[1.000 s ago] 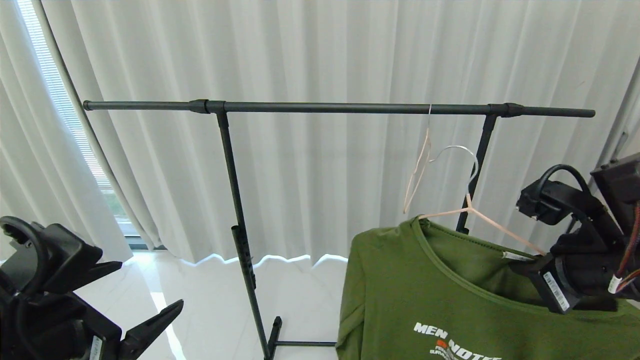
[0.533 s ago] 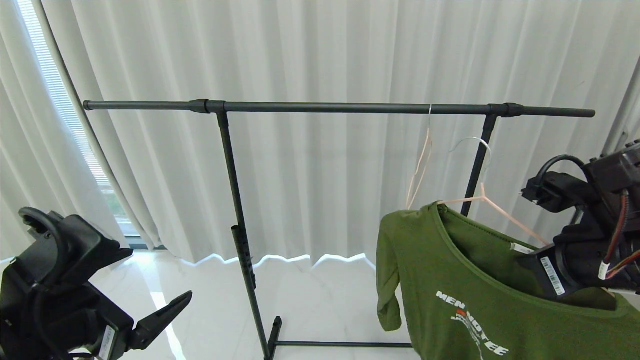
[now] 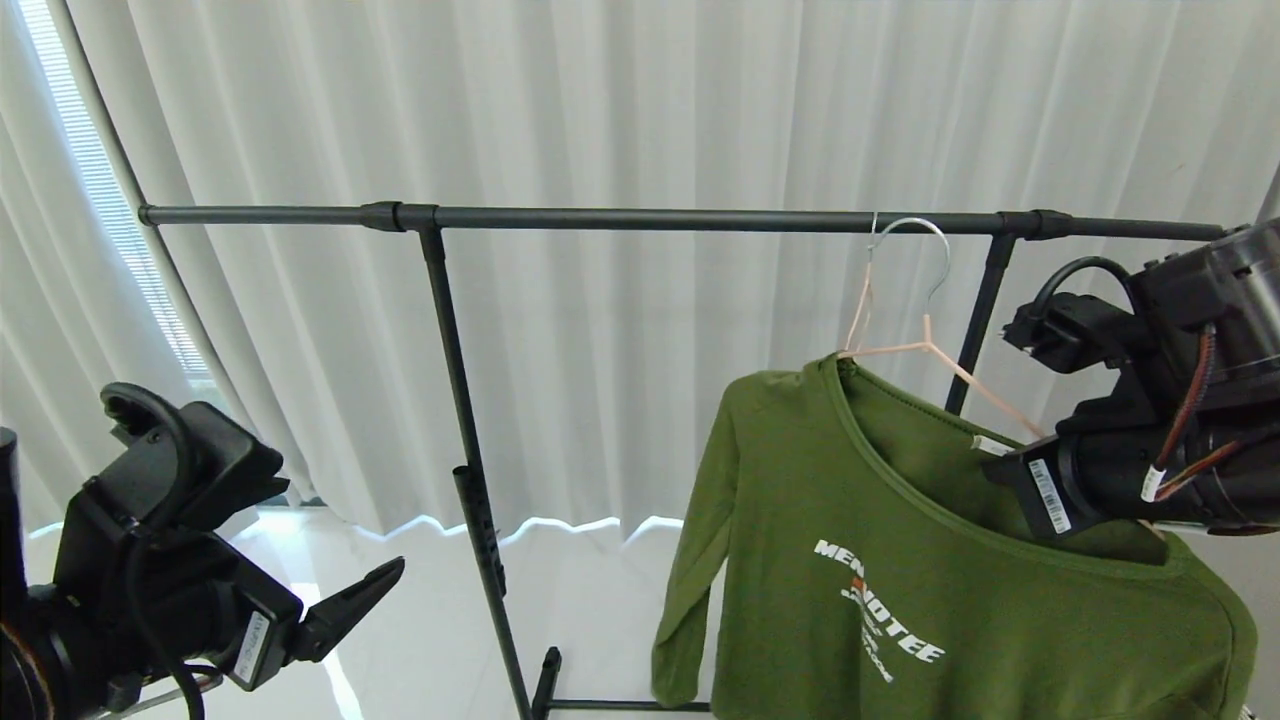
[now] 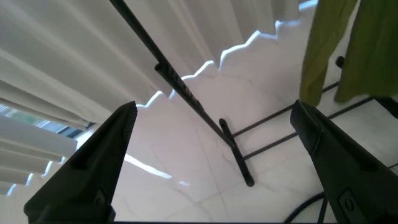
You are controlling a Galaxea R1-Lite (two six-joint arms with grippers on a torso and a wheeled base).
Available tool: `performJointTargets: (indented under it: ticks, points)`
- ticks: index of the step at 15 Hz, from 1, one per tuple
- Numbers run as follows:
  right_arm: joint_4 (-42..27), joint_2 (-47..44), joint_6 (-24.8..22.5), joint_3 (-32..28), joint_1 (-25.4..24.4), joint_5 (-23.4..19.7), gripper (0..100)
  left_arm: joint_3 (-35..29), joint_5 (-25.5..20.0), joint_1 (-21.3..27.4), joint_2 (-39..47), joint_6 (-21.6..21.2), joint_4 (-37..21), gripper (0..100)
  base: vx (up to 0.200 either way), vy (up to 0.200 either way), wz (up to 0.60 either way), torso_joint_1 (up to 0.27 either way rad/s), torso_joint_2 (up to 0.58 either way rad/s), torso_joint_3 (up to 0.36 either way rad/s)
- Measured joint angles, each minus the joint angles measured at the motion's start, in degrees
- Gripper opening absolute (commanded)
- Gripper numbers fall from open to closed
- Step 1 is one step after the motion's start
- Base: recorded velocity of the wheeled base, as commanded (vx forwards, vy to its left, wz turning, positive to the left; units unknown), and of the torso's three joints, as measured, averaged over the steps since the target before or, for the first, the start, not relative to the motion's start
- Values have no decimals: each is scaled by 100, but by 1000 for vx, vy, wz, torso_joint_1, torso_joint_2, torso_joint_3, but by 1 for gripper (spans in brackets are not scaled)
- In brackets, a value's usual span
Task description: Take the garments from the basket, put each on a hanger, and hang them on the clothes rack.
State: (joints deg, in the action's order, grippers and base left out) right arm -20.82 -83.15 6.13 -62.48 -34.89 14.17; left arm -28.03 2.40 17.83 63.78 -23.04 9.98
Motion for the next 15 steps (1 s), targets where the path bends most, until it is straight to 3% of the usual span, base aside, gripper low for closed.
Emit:
performJointTargets:
  ticks: [6, 10, 15]
  points:
    - [-13, -411, 486, -528, -397, 9, 0, -2, -5, 0, 22, 2, 2, 100, 200, 0, 0, 3, 2, 2]
    - [-138, -885, 697, -1246, -658, 22, 0, 0, -5, 0, 22, 6, 2, 100, 200, 0, 0, 4, 5, 6]
    - [-617, -1445, 714, -2111, -667, 55, 0, 6, -6, 27, 16, 5, 11, 100, 0, 0, 0, 0, 0, 0]
